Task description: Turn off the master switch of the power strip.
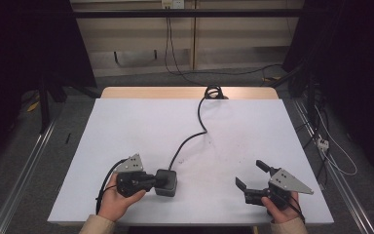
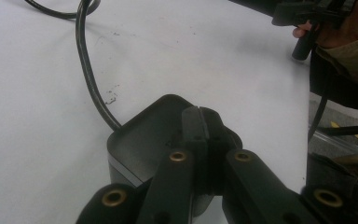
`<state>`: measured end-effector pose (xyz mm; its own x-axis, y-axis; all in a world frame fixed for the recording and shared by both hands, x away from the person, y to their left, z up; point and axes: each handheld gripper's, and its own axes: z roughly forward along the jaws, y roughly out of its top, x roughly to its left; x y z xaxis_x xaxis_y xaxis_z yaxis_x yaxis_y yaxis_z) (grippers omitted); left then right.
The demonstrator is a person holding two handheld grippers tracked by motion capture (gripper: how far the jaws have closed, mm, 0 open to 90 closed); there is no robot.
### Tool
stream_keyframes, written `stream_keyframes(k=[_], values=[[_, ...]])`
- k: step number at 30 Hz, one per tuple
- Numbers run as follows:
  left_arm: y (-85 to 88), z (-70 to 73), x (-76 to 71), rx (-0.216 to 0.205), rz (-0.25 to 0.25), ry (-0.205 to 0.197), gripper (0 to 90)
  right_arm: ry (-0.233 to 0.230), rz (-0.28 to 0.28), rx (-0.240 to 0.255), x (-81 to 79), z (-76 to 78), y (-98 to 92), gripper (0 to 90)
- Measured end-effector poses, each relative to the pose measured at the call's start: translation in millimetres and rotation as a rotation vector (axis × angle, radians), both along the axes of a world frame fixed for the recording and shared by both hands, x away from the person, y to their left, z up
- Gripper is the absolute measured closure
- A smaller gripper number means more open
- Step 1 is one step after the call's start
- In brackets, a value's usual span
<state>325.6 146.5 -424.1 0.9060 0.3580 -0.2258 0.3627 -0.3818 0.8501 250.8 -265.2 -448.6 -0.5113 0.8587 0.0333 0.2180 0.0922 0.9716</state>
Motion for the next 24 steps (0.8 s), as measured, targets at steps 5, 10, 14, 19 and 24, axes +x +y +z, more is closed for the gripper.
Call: stream_keyframes(k=[5, 10, 14, 19, 24], values=[[-0.6, 0.7, -0.7, 0.009, -0.004, -0.009, 90.0, 0.000, -0.001, -0.002, 0.3, -0.2, 0.0, 5.7], [-1.1, 0.7, -1.4, 0.009, -0.003, -0.005, 90.0, 0.002, -0.002, -0.001, 0.1, -0.2, -0.1, 5.7], [-1.3, 0.3, -2.2, 0.006, 0.000, -0.005, 90.0, 0.002, -0.004, 0.000, -0.1, -0.3, -0.4, 5.7], [-2.2, 1.5, -2.8, 0.022, -0.006, -0.023, 90.0, 0.001, -0.006, 0.000, -0.1, -0.2, -0.6, 5.7], [-2.6, 2.1, -3.2, 0.028, -0.004, -0.022, 90.0, 0.001, -0.006, -0.001, -0.3, -0.3, -0.7, 5.7]])
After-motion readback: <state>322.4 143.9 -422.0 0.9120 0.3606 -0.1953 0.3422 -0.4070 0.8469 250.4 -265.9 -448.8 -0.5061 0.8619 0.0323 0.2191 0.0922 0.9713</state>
